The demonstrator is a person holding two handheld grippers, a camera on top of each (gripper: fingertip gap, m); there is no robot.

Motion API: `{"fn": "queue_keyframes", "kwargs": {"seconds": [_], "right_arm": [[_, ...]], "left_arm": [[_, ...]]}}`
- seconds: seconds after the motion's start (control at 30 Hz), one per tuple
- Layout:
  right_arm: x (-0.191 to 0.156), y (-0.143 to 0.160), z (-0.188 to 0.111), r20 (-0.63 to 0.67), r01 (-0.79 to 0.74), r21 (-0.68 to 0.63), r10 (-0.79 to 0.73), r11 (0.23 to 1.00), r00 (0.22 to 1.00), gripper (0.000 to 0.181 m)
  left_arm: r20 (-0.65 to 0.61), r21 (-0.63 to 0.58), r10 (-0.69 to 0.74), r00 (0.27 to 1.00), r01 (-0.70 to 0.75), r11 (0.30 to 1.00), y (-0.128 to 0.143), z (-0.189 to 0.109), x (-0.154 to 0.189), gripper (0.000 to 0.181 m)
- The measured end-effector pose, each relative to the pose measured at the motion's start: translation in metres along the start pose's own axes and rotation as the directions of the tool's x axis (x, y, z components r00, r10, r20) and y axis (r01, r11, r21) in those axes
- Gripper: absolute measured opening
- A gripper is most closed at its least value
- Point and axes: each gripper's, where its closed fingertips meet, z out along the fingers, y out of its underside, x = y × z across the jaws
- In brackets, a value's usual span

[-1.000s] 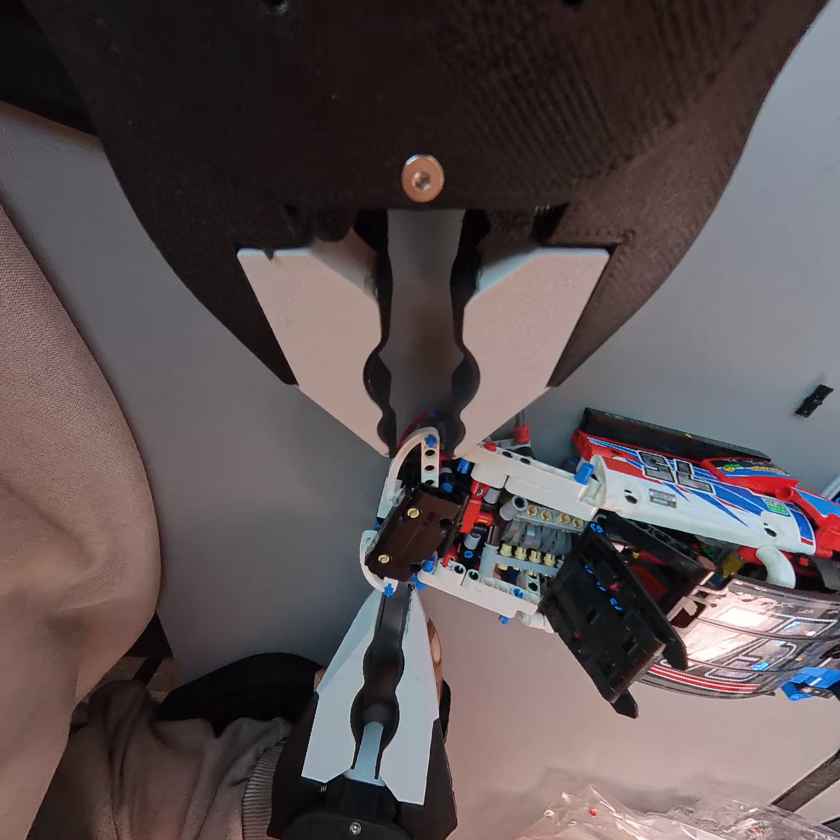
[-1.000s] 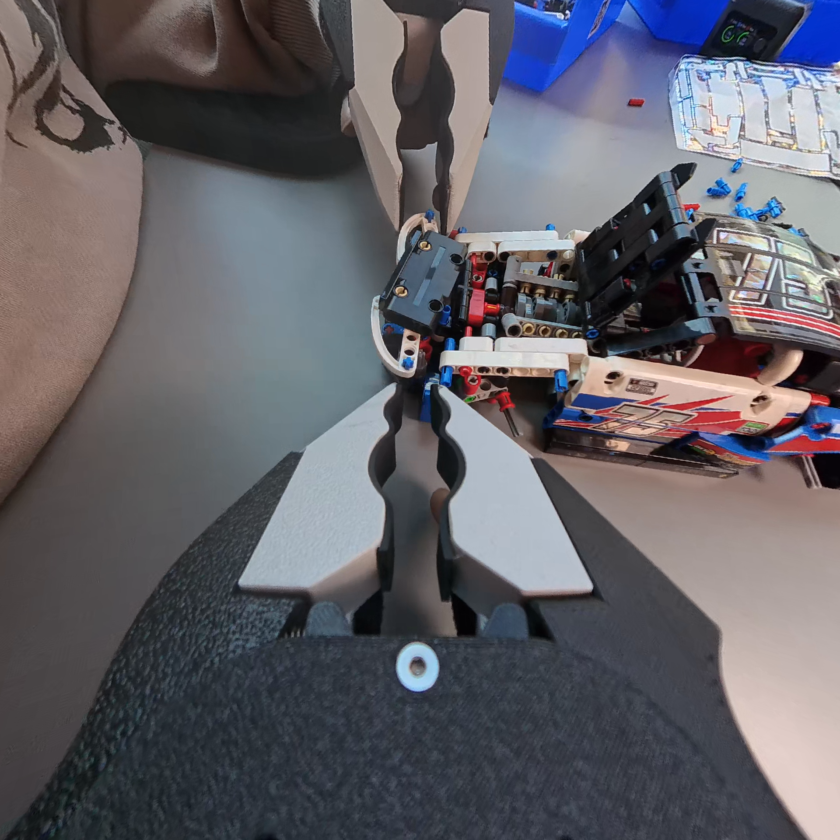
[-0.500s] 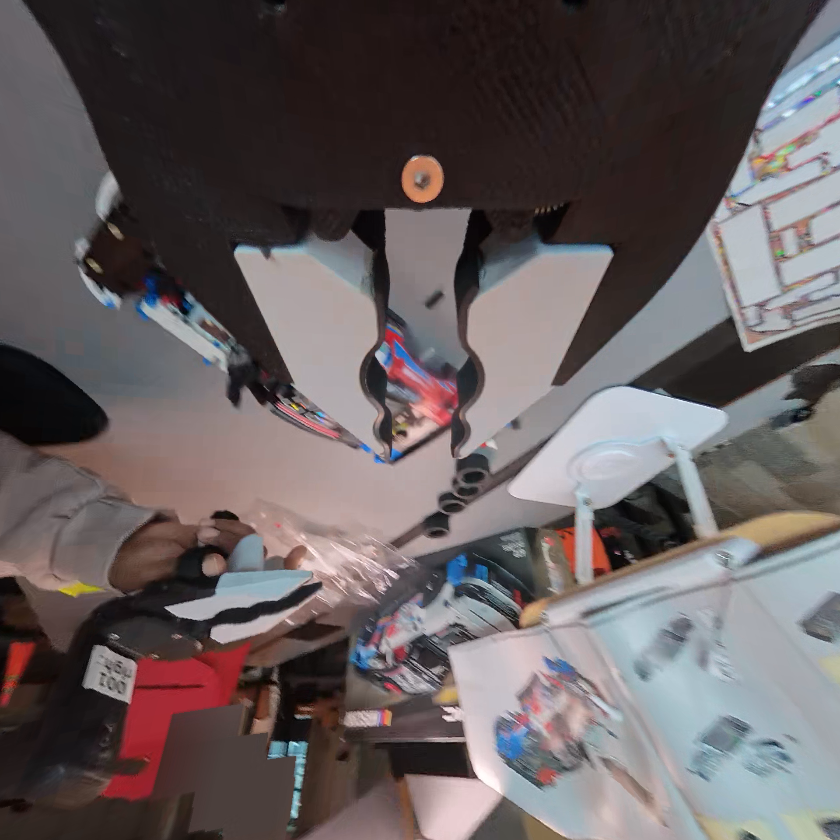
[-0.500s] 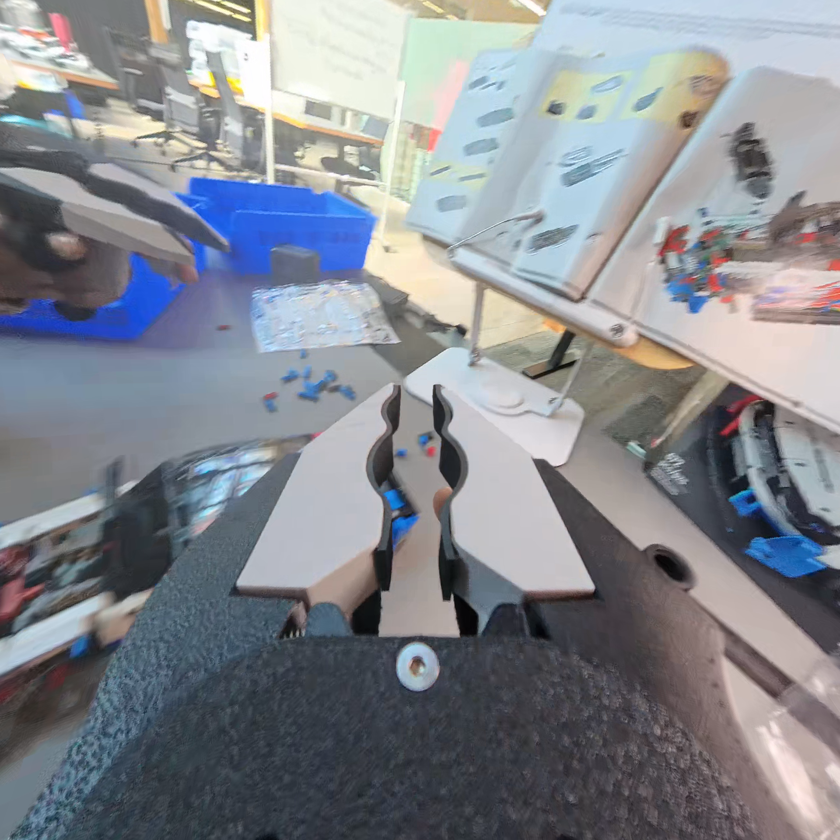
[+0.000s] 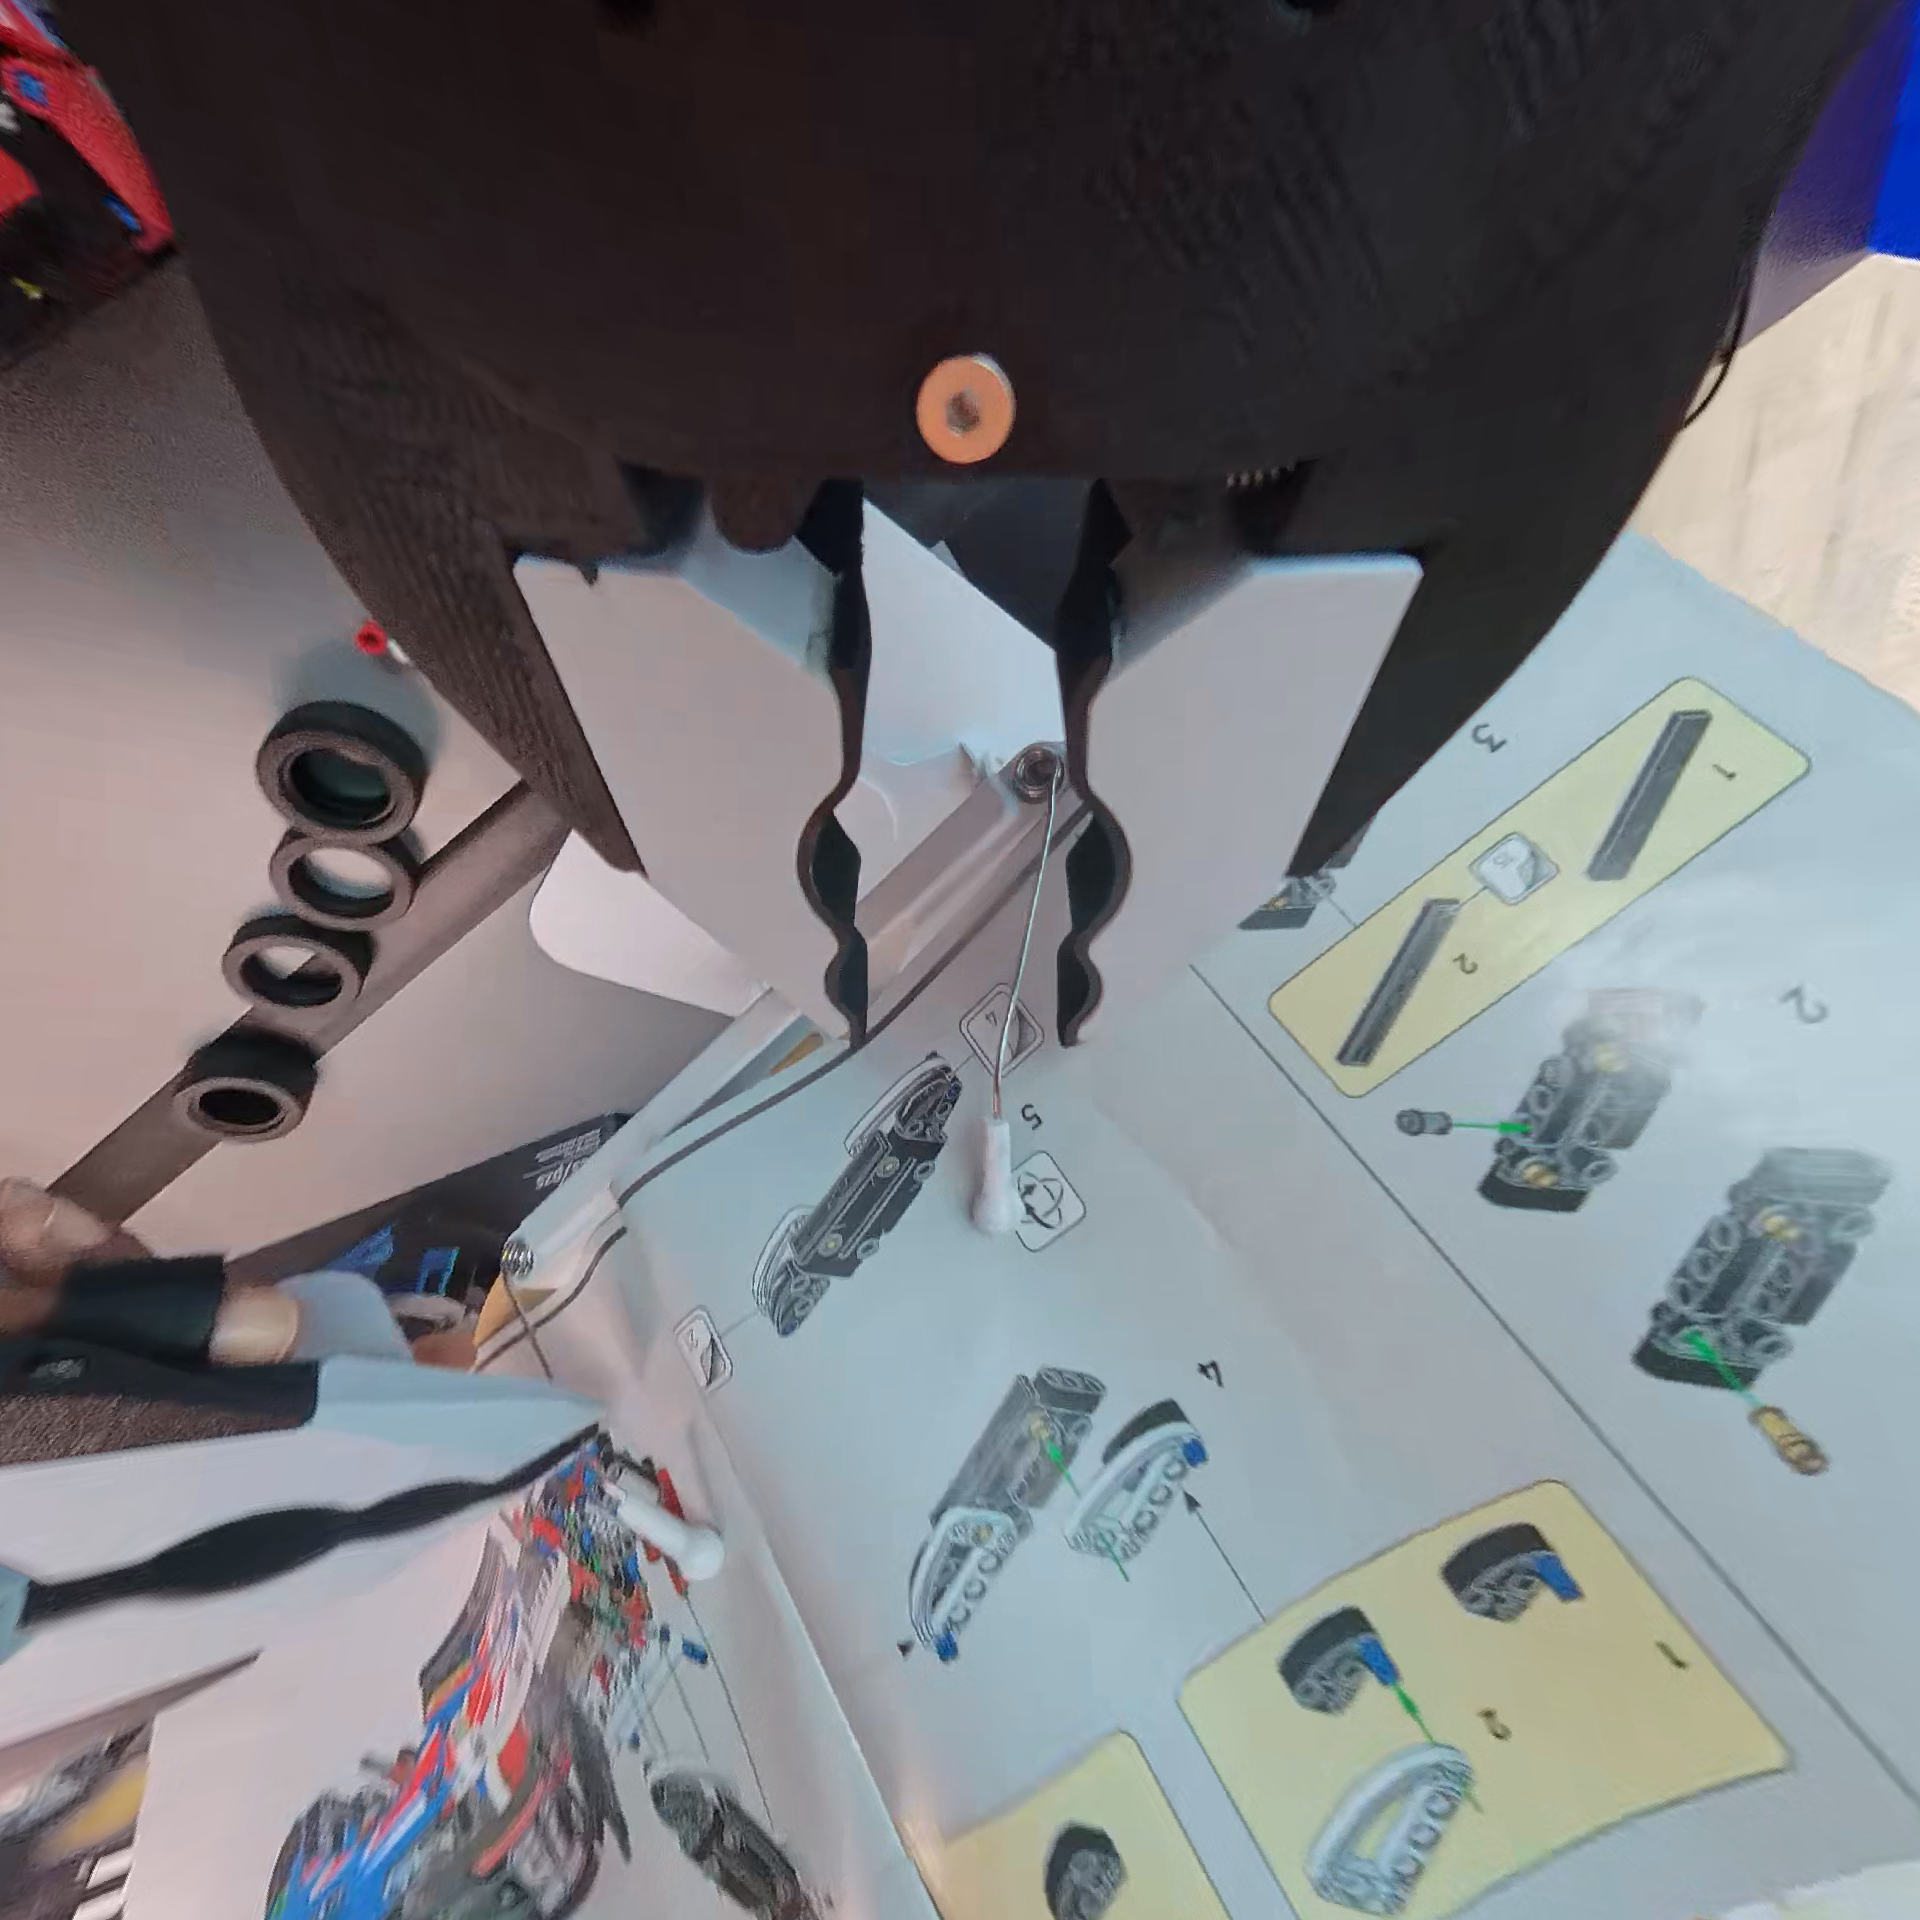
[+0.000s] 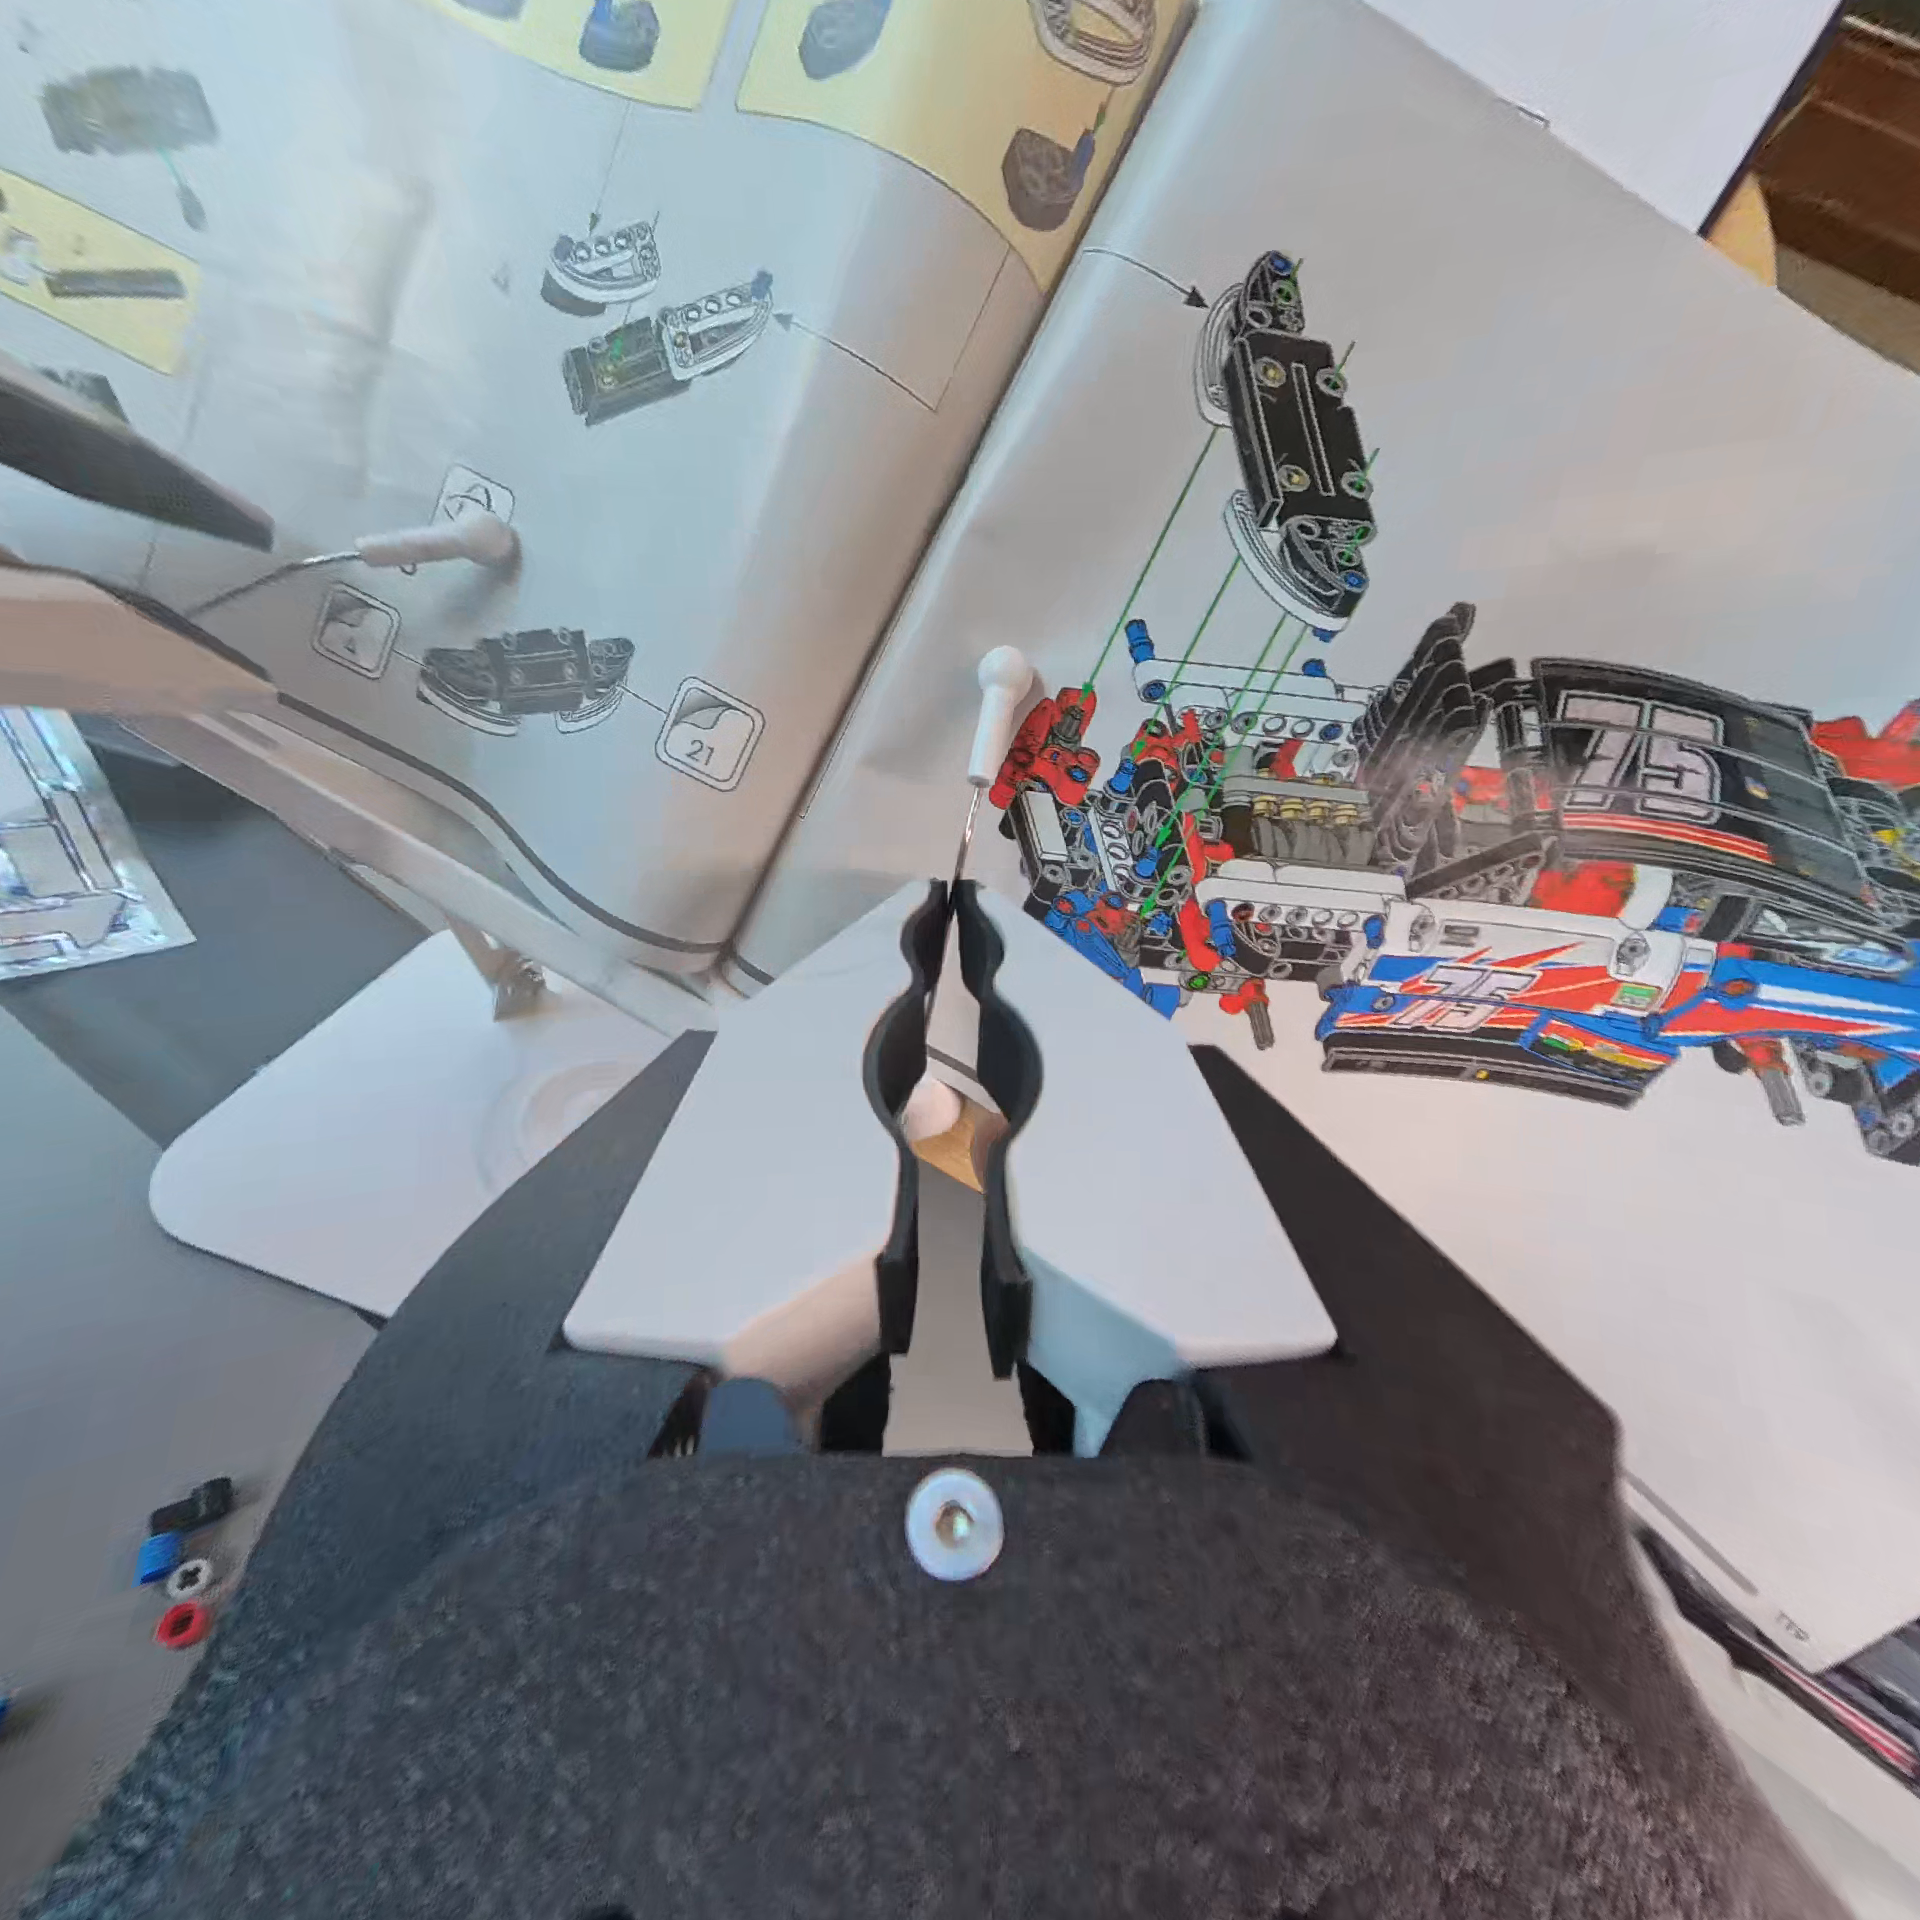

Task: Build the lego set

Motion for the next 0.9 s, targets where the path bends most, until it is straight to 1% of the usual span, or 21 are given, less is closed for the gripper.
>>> {"fn": "queue_keyframes", "kwargs": {"seconds": [0.03,0.07,0.1,0.13,0.17,0.23,0.33,0.37,0.43,0.53,0.6,0.67,0.7,0.77,0.83,0.87,0.9], "right_arm": [[0.003,0.002,-0.002,0.008,-0.041,0.019,0.041,0.999,0.999,0.000],[0.008,0.005,-0.005,0.002,-0.088,0.030,0.088,0.996,0.996,0.000],[0.015,0.010,-0.008,-0.010,-0.135,0.039,0.135,0.990,0.991,0.000],[0.022,0.016,-0.012,-0.015,-0.196,0.043,0.197,0.980,0.980,0.000],[0.027,0.026,-0.014,-0.012,-0.268,0.034,0.269,0.963,0.963,0.002],[0.030,0.044,-0.020,0.034,-0.393,0.019,0.393,0.919,0.919,0.004],[0.025,0.065,-0.034,0.074,-0.498,-0.032,0.499,0.866,0.863,0.006],[0.028,0.068,-0.042,0.066,-0.507,-0.025,0.507,0.862,0.859,0.008],[0.043,0.068,-0.059,0.008,-0.490,0.017,0.490,0.871,0.872,0.019],[0.065,0.050,-0.074,-0.082,-0.364,0.091,0.371,0.927,0.925,0.030],[0.077,0.032,-0.073,-0.116,-0.295,0.110,0.307,0.949,0.944,0.043],[0.104,0.014,-0.069,-0.192,-0.225,0.122,0.245,0.967,0.950,0.053],[0.122,0.008,-0.068,-0.238,-0.209,0.131,0.235,0.969,0.942,0.056],[0.159,0.004,-0.065,-0.300,-0.237,0.137,0.268,0.962,0.916,0.064],[0.183,0.011,-0.057,-0.314,-0.280,0.124,0.305,0.952,0.899,0.062],[0.188,0.013,-0.052,-0.297,-0.289,0.121,0.312,0.950,0.902,0.055],[0.188,0.013,-0.049,-0.272,-0.281,0.119,0.304,0.952,0.913,0.038]], "left_arm": [[0.022,-0.018,0.046,0.999,-0.045,0.999,0.005,0.004,-0.001,0.032],[0.058,-0.022,0.079,0.995,-0.078,0.997,0.008,0.007,-0.005,0.023],[0.095,-0.013,0.094,0.991,-0.093,0.996,0.009,0.008,-0.011,0.008],[0.112,0.003,0.088,0.990,-0.088,0.996,0.009,0.007,-0.014,0.000],[0.113,0.026,0.057,0.992,-0.060,0.998,0.009,0.007,-0.016,0.000],[0.127,0.070,-0.041,0.991,0.032,0.997,0.008,0.003,-0.022,0.000],[0.129,0.139,-0.225,0.966,0.206,0.968,0.010,-0.007,-0.036,0.000],[0.131,0.156,-0.278,0.952,0.257,0.954,0.012,-0.011,-0.042,0.000],[0.122,0.167,-0.361,0.925,0.339,0.926,0.021,-0.020,-0.050,0.001],[0.097,0.145,-0.467,0.879,0.452,0.880,0.040,-0.033,-0.056,0.006],[0.084,0.148,-0.570,0.818,0.555,0.819,0.053,-0.041,-0.058,0.012],[0.089,0.174,-0.647,0.758,0.627,0.759,0.062,-0.053,-0.064,0.011],[0.079,0.183,-0.665,0.743,0.645,0.742,0.064,-0.059,-0.065,0.013],[0.055,0.208,-0.661,0.748,0.639,0.740,0.061,-0.073,-0.064,0.015],[0.055,0.208,-0.617,0.785,0.595,0.776,0.057,-0.084,-0.061,0.015],[0.051,0.202,-0.592,0.804,0.573,0.795,0.055,-0.088,-0.057,0.015],[0.046,0.194,-0.571,0.820,0.554,0.810,0.053,-0.091,-0.054,0.015]]}}
